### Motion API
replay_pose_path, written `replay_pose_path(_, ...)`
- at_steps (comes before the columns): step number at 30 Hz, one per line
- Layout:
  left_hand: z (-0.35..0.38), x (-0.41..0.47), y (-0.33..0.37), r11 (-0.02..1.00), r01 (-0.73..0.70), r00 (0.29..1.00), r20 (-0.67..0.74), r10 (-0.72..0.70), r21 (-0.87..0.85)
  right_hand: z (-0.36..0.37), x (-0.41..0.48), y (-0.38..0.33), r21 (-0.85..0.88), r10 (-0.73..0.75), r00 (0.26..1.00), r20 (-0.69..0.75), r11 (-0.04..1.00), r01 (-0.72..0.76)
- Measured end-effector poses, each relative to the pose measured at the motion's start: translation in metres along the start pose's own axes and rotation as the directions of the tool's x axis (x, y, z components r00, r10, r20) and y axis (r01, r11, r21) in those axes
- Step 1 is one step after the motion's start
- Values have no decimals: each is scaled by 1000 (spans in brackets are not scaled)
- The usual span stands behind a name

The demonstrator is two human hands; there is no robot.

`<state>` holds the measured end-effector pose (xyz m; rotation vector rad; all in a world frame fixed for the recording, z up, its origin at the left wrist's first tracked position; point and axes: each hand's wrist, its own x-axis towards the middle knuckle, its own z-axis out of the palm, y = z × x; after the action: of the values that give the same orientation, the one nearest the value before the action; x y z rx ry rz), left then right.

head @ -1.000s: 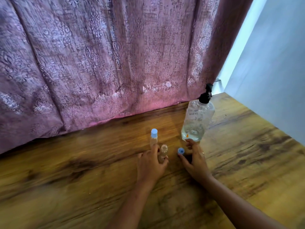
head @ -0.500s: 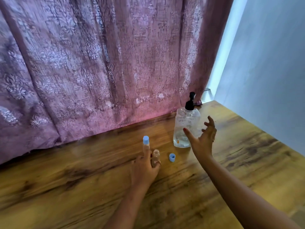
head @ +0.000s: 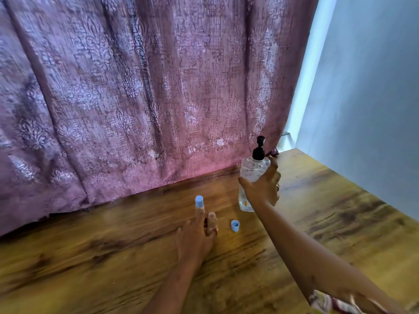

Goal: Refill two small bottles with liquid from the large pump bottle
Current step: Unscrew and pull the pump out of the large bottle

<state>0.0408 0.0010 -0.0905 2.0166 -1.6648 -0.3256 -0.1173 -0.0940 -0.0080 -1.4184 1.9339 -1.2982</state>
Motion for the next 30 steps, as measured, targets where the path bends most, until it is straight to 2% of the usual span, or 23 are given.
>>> replay_pose_path(10,-10,-4,13,997,76,997,18,-76,-1,-25,-15,21,111,-132,990,42,986,126)
replay_pose_path(12,-21,-4,24,996,86,995,-49,-87,-27,-28,-16,28,161,-184,981,63,972,172)
replay_pose_path(13,-28,-4,30,997,52,991,-118,-59,-62,-29,-18,33,195,-229,971,70,958,212)
replay_pose_path(15,-45,-3,50,971,-106,958,-285,42,-214,-29,-20,43,282,-322,944,70,914,291)
replay_pose_path(17,-59,-1,79,899,-256,933,-335,133,-355,-28,-23,54,356,-371,927,58,875,328)
replay_pose_path(19,-64,7,109,848,-349,928,-272,254,-400,-26,-28,63,396,-399,916,37,848,353)
replay_pose_path(22,-52,21,140,796,-378,922,-113,370,-474,-25,-32,73,417,-425,905,33,829,374)
replay_pose_path(30,-25,29,143,686,-408,909,-203,363,-602,-19,-31,94,388,-558,828,-52,753,532)
